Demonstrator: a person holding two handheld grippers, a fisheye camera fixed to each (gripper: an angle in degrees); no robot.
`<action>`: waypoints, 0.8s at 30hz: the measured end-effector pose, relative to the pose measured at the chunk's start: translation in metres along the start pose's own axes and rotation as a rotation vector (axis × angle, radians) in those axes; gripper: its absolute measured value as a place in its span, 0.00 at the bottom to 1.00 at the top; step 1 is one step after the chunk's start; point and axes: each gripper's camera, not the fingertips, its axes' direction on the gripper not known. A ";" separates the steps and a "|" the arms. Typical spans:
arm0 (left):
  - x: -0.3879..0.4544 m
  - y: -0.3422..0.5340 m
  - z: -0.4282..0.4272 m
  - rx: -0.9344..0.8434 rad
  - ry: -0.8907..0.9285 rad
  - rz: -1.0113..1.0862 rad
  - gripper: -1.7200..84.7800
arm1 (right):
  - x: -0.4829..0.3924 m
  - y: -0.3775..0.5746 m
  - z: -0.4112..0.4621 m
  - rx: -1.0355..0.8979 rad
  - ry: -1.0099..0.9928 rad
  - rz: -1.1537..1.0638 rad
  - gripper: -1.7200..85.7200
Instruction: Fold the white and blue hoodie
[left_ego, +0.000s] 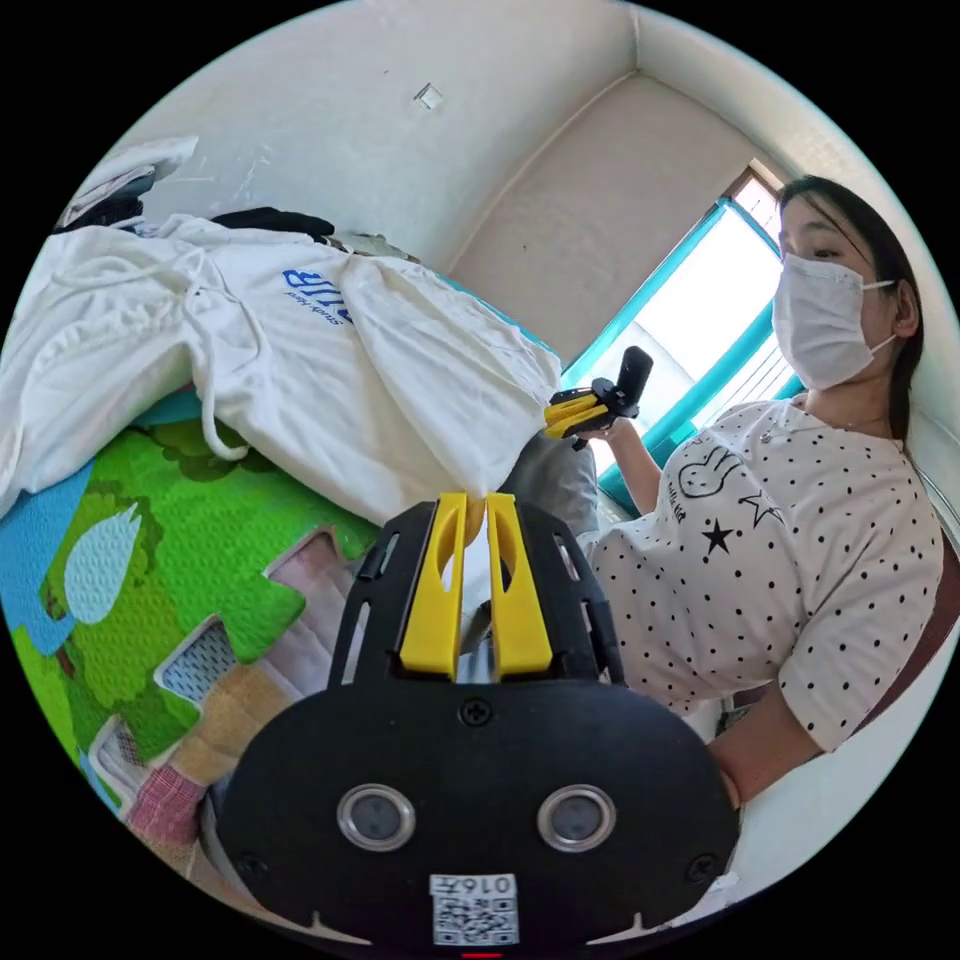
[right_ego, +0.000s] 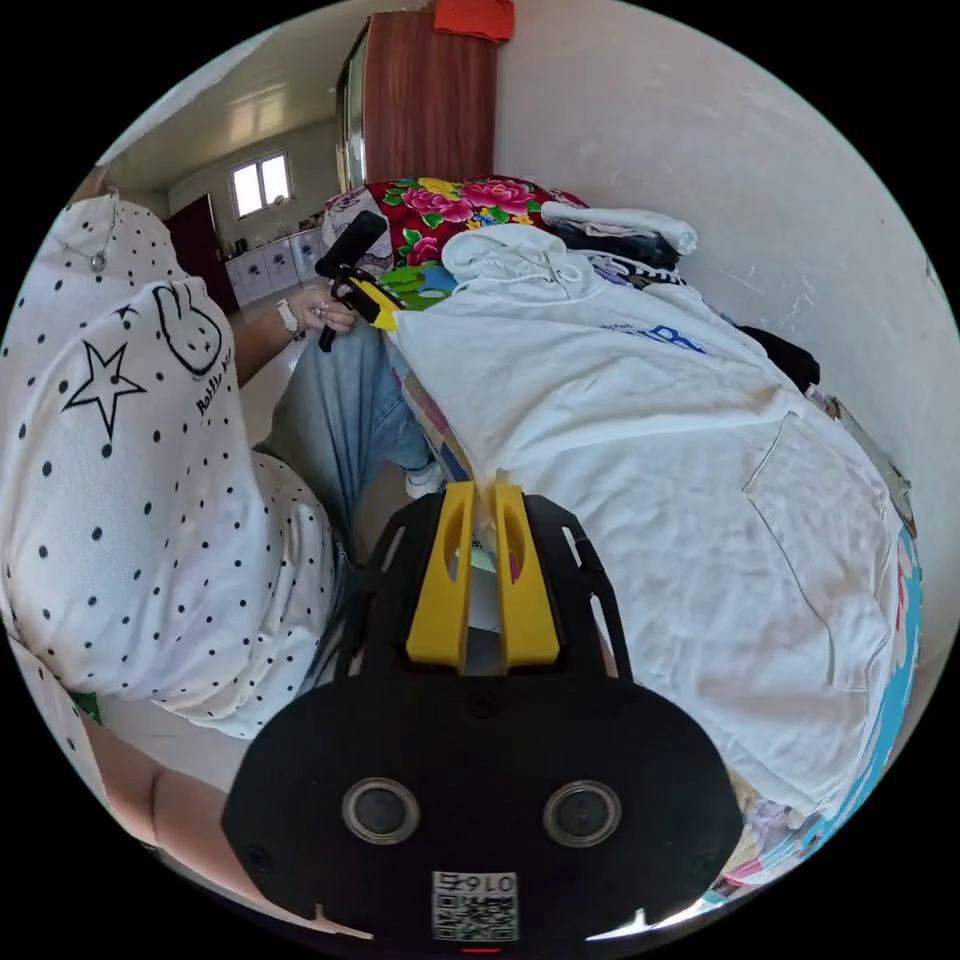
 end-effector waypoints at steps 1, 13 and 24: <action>0.003 -0.001 0.001 -0.006 -0.005 0.008 0.04 | 0.003 0.001 -0.001 0.018 -0.044 0.035 0.08; 0.071 -0.013 0.008 -0.137 -0.266 0.173 0.02 | 0.006 0.009 -0.005 0.105 -0.082 0.080 0.02; 0.121 0.001 0.009 -0.194 -0.442 0.361 0.01 | 0.005 0.016 0.004 0.057 -0.102 0.043 0.02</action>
